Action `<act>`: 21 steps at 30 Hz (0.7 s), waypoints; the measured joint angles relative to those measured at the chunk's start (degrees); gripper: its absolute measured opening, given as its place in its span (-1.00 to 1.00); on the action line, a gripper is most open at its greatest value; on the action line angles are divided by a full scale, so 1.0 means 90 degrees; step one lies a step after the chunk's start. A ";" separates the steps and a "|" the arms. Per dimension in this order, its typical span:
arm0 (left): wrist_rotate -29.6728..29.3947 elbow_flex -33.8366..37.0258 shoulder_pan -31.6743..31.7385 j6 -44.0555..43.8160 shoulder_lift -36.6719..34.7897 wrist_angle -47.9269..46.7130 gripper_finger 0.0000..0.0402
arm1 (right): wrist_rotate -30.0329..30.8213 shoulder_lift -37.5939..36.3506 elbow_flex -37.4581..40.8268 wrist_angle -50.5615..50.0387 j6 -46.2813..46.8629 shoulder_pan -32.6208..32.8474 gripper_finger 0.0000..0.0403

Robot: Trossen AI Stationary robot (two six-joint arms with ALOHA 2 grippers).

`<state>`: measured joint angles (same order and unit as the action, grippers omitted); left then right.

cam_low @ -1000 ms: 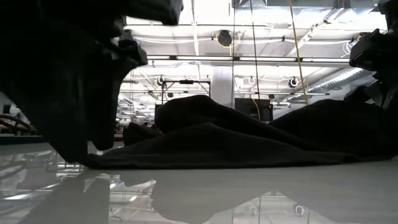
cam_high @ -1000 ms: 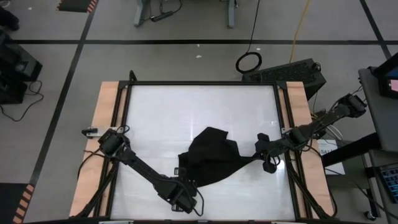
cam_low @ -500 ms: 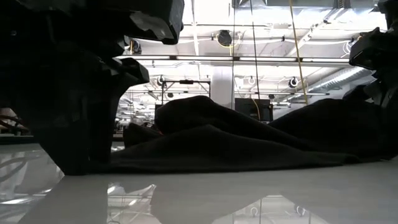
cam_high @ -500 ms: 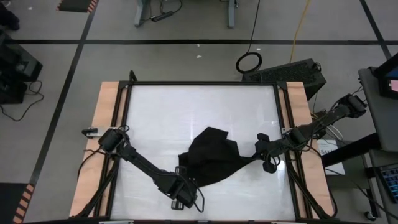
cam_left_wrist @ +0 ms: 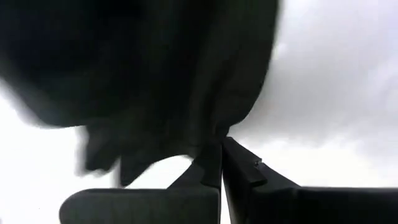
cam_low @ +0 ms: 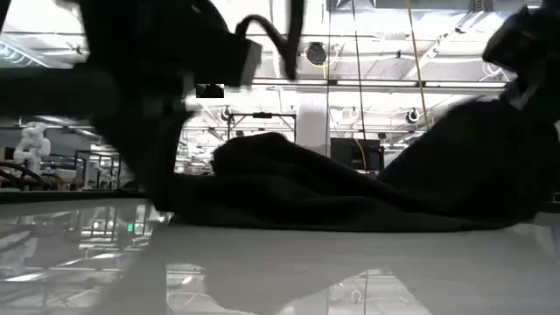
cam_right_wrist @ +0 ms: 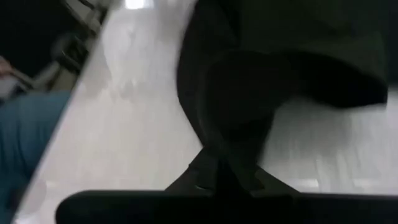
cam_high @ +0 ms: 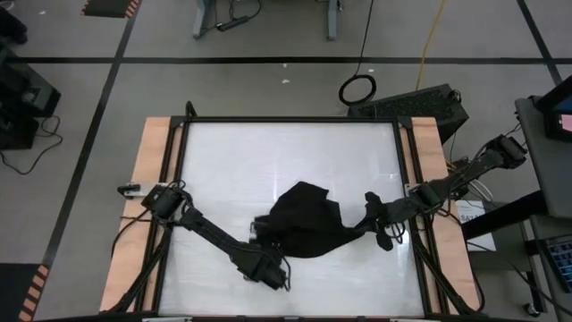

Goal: Roll towel into tight, uniform cylinder
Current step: Roll the black towel

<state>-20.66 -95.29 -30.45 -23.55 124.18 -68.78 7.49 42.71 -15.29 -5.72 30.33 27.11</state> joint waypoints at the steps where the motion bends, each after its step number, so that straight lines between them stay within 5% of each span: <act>1: -0.0249 -0.0253 -0.0007 -0.0036 -0.0028 -0.0466 -0.99 | 0.0145 -0.0040 0.0000 0.0161 0.0010 -0.0002 -1.00; 5: -0.1193 -0.1100 -0.0118 -0.0660 -0.0348 -0.2388 -0.99 | 0.1156 -0.0294 -0.0131 0.0278 0.0059 -0.0005 -1.00; 11: -0.2114 -0.1386 -0.0234 -0.1199 -0.1771 -0.2355 -1.00 | 0.2502 -0.0775 -0.0479 0.0290 -0.0104 -0.0005 -1.00; 17: -0.3207 -0.1324 -0.0385 -0.1638 -0.2978 -0.2333 -1.00 | 0.2839 -0.1222 -0.0716 0.0285 -0.0909 -0.0007 -1.00; 21: -0.3257 -0.1325 -0.0313 -0.1675 -0.3318 -0.2328 -1.00 | 0.2808 -0.1338 -0.1007 -0.0798 -0.1038 -0.0007 -1.00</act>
<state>-49.98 -107.21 -33.27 -38.62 94.32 -89.74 32.76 30.67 -24.35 -12.90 20.99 27.05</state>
